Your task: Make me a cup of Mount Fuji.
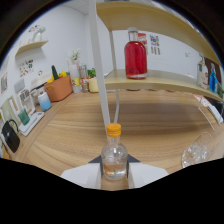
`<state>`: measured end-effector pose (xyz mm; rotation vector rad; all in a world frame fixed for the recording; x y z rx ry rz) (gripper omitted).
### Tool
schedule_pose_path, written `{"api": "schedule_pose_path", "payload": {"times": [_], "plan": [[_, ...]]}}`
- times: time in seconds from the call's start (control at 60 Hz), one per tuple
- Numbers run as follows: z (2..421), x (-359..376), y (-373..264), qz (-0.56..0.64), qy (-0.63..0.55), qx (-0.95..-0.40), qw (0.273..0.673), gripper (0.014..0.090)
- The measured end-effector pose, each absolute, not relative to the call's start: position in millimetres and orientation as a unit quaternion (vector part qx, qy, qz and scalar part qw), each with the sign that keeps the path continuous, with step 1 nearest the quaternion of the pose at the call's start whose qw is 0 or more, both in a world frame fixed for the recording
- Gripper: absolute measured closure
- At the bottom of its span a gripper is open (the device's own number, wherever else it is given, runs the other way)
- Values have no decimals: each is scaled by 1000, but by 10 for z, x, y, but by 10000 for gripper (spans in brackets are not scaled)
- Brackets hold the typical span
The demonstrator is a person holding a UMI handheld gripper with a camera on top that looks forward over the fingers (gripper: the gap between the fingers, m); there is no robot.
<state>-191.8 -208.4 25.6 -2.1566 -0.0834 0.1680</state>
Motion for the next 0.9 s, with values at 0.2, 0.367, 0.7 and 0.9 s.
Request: {"api": "schedule_pose_path", "payload": {"times": [0.2, 0.367, 0.7, 0.9], "plan": [[58, -1987, -2117, 72, -32, -896, 438, 686], [21, -1998, -2179, 76, -27, -901, 426, 681], [-16, -1954, -2339, 75, -22, -906, 417, 620], [126, -1957, -2442, 85, -46, -901, 422, 215]]}}
